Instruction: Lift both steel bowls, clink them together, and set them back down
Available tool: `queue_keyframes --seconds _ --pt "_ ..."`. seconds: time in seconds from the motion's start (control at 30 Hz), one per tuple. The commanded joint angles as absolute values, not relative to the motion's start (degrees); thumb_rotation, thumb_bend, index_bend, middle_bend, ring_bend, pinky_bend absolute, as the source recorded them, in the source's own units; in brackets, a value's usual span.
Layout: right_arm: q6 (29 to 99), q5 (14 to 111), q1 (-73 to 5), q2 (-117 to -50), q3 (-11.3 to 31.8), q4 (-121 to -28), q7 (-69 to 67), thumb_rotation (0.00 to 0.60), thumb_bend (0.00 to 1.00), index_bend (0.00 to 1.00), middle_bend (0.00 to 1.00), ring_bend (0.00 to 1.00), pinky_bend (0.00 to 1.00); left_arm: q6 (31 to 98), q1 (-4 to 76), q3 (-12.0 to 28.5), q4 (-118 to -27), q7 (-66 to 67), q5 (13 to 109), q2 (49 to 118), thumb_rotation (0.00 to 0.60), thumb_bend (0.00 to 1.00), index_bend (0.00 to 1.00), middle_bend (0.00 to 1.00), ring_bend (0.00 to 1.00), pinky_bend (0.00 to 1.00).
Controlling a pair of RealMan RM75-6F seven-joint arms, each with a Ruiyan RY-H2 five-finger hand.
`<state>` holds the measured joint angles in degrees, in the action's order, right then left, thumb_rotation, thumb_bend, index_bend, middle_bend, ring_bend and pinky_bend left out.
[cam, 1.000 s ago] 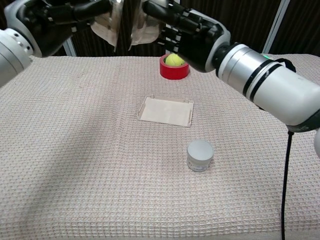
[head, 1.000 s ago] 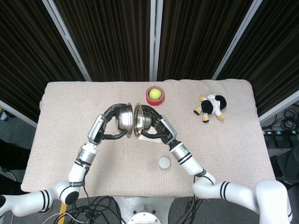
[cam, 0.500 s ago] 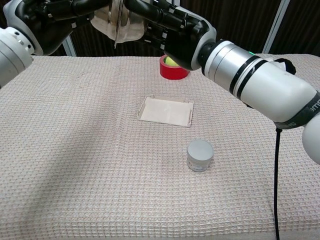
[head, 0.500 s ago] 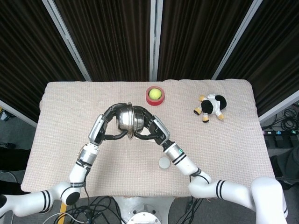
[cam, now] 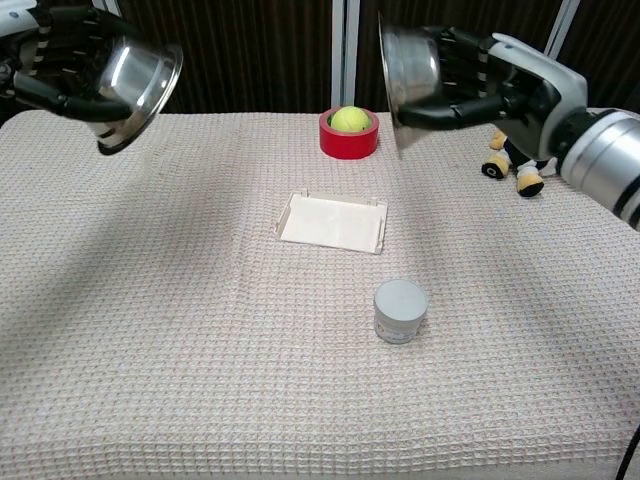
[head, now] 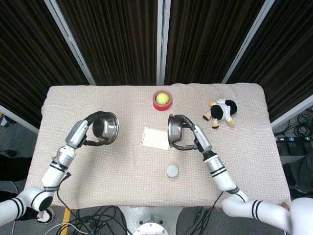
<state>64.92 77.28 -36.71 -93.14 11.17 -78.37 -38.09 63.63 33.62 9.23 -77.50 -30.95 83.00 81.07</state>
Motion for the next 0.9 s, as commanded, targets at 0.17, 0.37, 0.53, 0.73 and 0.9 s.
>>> queue_keyframes --seconds 0.17,0.37,0.53,0.73,0.9 --pt "78.08 56.33 -23.21 -82.69 3.23 -100.29 20.59 0.6 0.25 0.44 0.32 0.26 0.38 51.72 36.13 4.23 -79.89 1.57 76.52 77.74 0.6 0.19 0.45 0.41 0.35 0.47" --pt "78.01 52.53 -21.23 -84.71 2.09 -99.58 24.78 0.6 0.25 0.43 0.32 0.25 0.37 50.49 36.9 4.03 -76.15 13.46 71.28 81.76 0.6 0.19 0.45 0.4 0.34 0.46" --pt "75.45 52.63 -21.13 -85.27 2.41 -98.0 24.27 0.6 0.25 0.43 0.31 0.25 0.37 48.47 36.99 3.31 -75.32 15.4 68.9 82.6 0.6 0.19 0.45 0.4 0.34 0.46" --pt "72.44 51.3 -22.37 -84.95 3.41 -98.49 26.78 0.6 0.19 0.32 0.26 0.2 0.29 45.11 37.25 2.11 -75.64 15.49 67.22 82.14 0.6 0.08 0.14 0.22 0.2 0.33" --pt "69.54 49.14 -23.52 -82.85 3.21 -100.49 29.73 0.6 0.0 0.0 0.01 0.0 0.0 47.09 36.81 3.26 -75.25 11.53 68.84 82.6 0.6 0.0 0.0 0.0 0.01 0.15"
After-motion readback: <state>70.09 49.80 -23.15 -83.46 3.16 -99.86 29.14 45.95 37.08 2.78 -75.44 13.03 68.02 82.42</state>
